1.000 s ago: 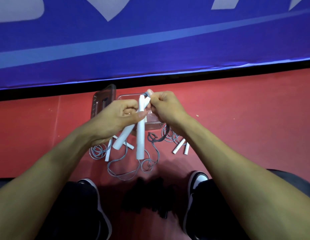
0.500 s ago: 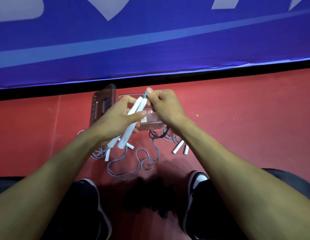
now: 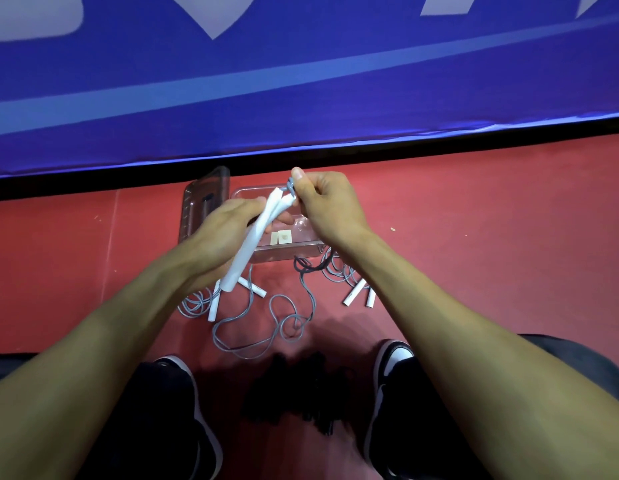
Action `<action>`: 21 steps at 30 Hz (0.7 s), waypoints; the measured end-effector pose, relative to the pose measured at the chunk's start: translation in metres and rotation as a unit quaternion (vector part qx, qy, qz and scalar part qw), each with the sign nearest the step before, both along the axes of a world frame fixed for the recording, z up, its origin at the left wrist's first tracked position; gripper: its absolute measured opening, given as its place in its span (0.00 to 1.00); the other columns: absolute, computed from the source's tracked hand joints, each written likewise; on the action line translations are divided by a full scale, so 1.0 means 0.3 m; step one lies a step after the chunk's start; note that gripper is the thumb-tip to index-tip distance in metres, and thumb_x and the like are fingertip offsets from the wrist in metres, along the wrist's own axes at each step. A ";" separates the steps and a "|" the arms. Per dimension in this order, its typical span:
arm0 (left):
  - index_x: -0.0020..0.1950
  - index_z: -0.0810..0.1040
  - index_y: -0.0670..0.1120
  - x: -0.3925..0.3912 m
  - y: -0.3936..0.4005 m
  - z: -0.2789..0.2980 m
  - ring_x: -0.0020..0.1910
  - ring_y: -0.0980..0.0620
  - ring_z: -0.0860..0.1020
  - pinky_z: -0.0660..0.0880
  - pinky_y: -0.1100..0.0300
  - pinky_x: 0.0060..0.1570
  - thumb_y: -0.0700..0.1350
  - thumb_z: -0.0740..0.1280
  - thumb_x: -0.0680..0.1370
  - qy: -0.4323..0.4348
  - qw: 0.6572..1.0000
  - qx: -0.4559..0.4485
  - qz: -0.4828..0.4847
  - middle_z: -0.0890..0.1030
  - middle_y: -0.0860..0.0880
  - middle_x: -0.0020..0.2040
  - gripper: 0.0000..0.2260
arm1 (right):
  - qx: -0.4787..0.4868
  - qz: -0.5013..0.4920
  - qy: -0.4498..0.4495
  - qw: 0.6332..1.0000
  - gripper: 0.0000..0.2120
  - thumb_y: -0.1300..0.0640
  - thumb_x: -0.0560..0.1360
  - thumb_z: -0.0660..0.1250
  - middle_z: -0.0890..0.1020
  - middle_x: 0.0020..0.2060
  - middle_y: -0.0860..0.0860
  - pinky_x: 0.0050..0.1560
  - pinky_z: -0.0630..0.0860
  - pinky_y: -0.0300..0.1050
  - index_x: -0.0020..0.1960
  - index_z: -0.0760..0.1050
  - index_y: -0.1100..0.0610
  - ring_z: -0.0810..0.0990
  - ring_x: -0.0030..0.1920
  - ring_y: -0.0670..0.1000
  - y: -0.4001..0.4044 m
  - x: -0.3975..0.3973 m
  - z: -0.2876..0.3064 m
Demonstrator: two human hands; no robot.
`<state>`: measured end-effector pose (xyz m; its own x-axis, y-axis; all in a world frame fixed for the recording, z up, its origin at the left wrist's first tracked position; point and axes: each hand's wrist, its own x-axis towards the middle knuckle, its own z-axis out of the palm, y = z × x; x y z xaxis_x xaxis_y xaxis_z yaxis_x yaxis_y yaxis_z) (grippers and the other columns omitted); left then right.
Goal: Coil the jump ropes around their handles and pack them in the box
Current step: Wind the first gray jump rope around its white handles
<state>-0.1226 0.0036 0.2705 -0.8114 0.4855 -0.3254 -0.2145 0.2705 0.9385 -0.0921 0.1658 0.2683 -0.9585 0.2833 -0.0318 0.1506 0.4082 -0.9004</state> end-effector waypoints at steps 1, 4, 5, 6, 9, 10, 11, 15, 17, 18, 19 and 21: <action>0.47 0.88 0.51 0.000 -0.005 0.001 0.49 0.54 0.78 0.71 0.56 0.54 0.50 0.59 0.84 0.004 1.000 0.009 -0.017 0.86 0.46 0.55 0.17 | 0.002 -0.004 0.002 1.000 0.26 0.50 0.84 0.58 0.65 0.28 0.51 0.33 0.59 0.47 0.35 0.71 0.68 0.61 0.30 0.48 0.003 -0.002 -0.002; 0.51 0.81 0.45 0.011 -0.002 0.007 0.35 0.59 0.74 0.71 0.66 0.36 0.46 0.55 0.86 -0.020 0.998 0.032 -0.048 0.79 0.45 0.43 0.16 | -0.003 0.001 0.012 1.000 0.26 0.50 0.84 0.58 0.65 0.28 0.51 0.34 0.59 0.47 0.38 0.73 0.71 0.61 0.31 0.48 0.009 -0.005 -0.005; 0.50 0.80 0.44 0.014 0.002 0.013 0.33 0.59 0.72 0.70 0.66 0.34 0.46 0.56 0.85 -0.031 0.997 0.037 -0.055 0.76 0.47 0.40 0.14 | -0.009 0.005 0.014 1.000 0.26 0.50 0.84 0.58 0.65 0.28 0.50 0.34 0.59 0.47 0.38 0.73 0.71 0.61 0.31 0.48 0.008 -0.005 -0.004; 0.50 0.79 0.43 0.013 0.003 0.015 0.34 0.59 0.72 0.71 0.65 0.35 0.46 0.57 0.84 -0.038 0.997 0.039 -0.062 0.76 0.49 0.38 0.13 | -0.016 0.009 0.017 1.000 0.26 0.50 0.84 0.58 0.64 0.28 0.50 0.34 0.59 0.47 0.38 0.72 0.71 0.61 0.31 0.48 0.007 -0.006 -0.003; 0.50 0.78 0.42 0.006 -0.008 0.013 0.36 0.57 0.75 0.74 0.61 0.43 0.51 0.67 0.76 -0.062 0.991 0.075 -0.094 0.79 0.53 0.36 0.12 | -0.042 0.018 0.023 0.999 0.26 0.50 0.84 0.58 0.62 0.28 0.50 0.32 0.58 0.45 0.34 0.68 0.66 0.59 0.30 0.47 -0.001 -0.006 -0.001; 0.48 0.78 0.42 0.005 -0.009 0.013 0.36 0.56 0.75 0.75 0.60 0.43 0.51 0.71 0.74 -0.059 0.990 0.087 -0.098 0.79 0.51 0.36 0.13 | -0.059 0.025 0.025 0.998 0.26 0.50 0.84 0.58 0.61 0.28 0.50 0.31 0.57 0.43 0.33 0.67 0.65 0.58 0.30 0.47 -0.006 -0.005 0.001; 0.46 0.77 0.41 0.004 -0.009 0.009 0.35 0.55 0.76 0.75 0.61 0.42 0.50 0.74 0.72 -0.038 0.991 0.084 -0.098 0.79 0.49 0.36 0.13 | -0.074 0.037 0.027 0.996 0.26 0.50 0.84 0.59 0.61 0.28 0.51 0.31 0.57 0.43 0.34 0.66 0.66 0.58 0.30 0.47 -0.011 -0.003 0.003; 0.53 0.81 0.36 0.011 0.002 -0.006 0.44 0.49 0.83 0.81 0.52 0.52 0.45 0.73 0.74 0.053 0.995 0.022 -0.076 0.85 0.38 0.47 0.14 | -0.074 0.075 0.029 0.994 0.28 0.49 0.83 0.59 0.70 0.27 0.59 0.33 0.63 0.47 0.35 0.71 0.71 0.65 0.30 0.50 -0.029 -0.002 -0.001; 0.54 0.81 0.34 0.020 0.006 -0.004 0.49 0.42 0.83 0.80 0.46 0.56 0.45 0.70 0.76 0.032 0.997 0.038 -0.061 0.84 0.34 0.51 0.15 | -0.063 0.079 0.032 0.994 0.28 0.48 0.83 0.59 0.72 0.27 0.62 0.33 0.64 0.47 0.35 0.72 0.70 0.66 0.29 0.50 -0.032 -0.004 0.001; 0.55 0.80 0.34 0.019 0.007 -0.006 0.50 0.40 0.82 0.79 0.44 0.57 0.45 0.69 0.77 0.015 0.997 0.046 -0.061 0.83 0.32 0.51 0.14 | -0.055 0.074 0.036 0.995 0.28 0.48 0.83 0.59 0.69 0.26 0.61 0.32 0.62 0.47 0.33 0.71 0.68 0.65 0.29 0.48 -0.032 -0.004 0.002; 0.55 0.80 0.34 0.017 0.006 -0.008 0.50 0.39 0.83 0.80 0.42 0.57 0.44 0.69 0.79 0.000 0.996 0.056 -0.063 0.83 0.31 0.51 0.12 | -0.044 0.065 0.041 0.996 0.27 0.49 0.84 0.59 0.66 0.26 0.57 0.32 0.60 0.47 0.32 0.68 0.64 0.62 0.29 0.48 -0.031 -0.002 0.004; 0.56 0.79 0.36 0.012 0.004 -0.006 0.41 0.42 0.84 0.82 0.48 0.48 0.40 0.67 0.81 -0.023 0.995 0.074 -0.061 0.85 0.38 0.44 0.08 | -0.015 0.045 0.048 0.998 0.23 0.50 0.84 0.58 0.62 0.27 0.50 0.33 0.57 0.47 0.32 0.64 0.57 0.59 0.30 0.47 -0.028 -0.002 0.002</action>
<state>-0.1189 0.0048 0.2688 -0.7300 0.6246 -0.2776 -0.2314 0.1563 0.9602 -0.0928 0.1573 0.2688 -0.9791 0.1959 0.0538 0.0273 0.3895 -0.9206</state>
